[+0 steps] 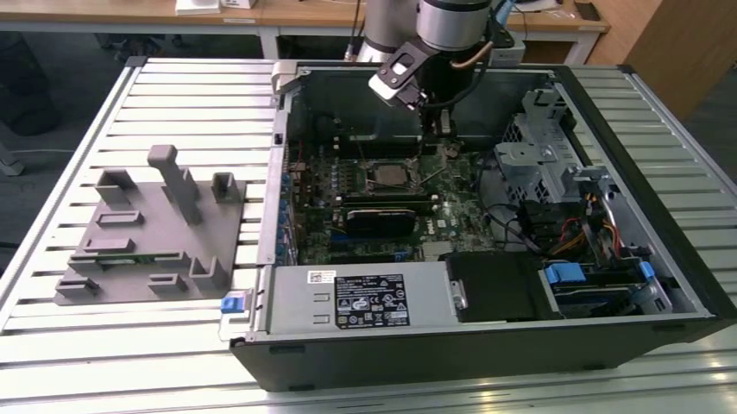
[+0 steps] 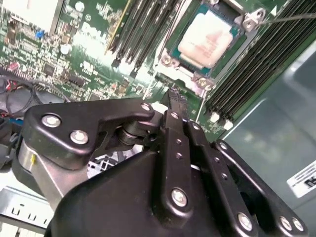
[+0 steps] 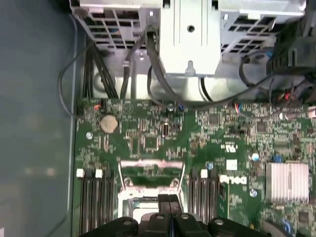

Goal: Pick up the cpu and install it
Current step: 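Close the cpu cover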

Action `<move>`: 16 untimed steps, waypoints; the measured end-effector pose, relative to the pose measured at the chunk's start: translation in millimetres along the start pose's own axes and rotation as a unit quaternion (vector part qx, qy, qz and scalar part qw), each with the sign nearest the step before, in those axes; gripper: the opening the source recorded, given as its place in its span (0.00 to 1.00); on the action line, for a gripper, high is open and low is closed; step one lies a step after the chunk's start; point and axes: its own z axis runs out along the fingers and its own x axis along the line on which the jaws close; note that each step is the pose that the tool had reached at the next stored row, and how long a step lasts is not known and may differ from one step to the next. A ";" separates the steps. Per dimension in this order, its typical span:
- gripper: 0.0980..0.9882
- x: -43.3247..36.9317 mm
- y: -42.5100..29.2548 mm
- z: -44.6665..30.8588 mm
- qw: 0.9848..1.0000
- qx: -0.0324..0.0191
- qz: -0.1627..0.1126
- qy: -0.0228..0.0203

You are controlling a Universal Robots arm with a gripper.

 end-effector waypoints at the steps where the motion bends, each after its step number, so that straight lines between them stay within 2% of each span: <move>1: 0.01 0.1 1.7 0.1 1.000 0.000 0.000 0.000; 6: 0.01 1.1 11.3 0.7 1.000 0.000 0.000 0.001; 16: 0.01 7.8 23.1 1.5 1.000 0.000 0.000 -0.004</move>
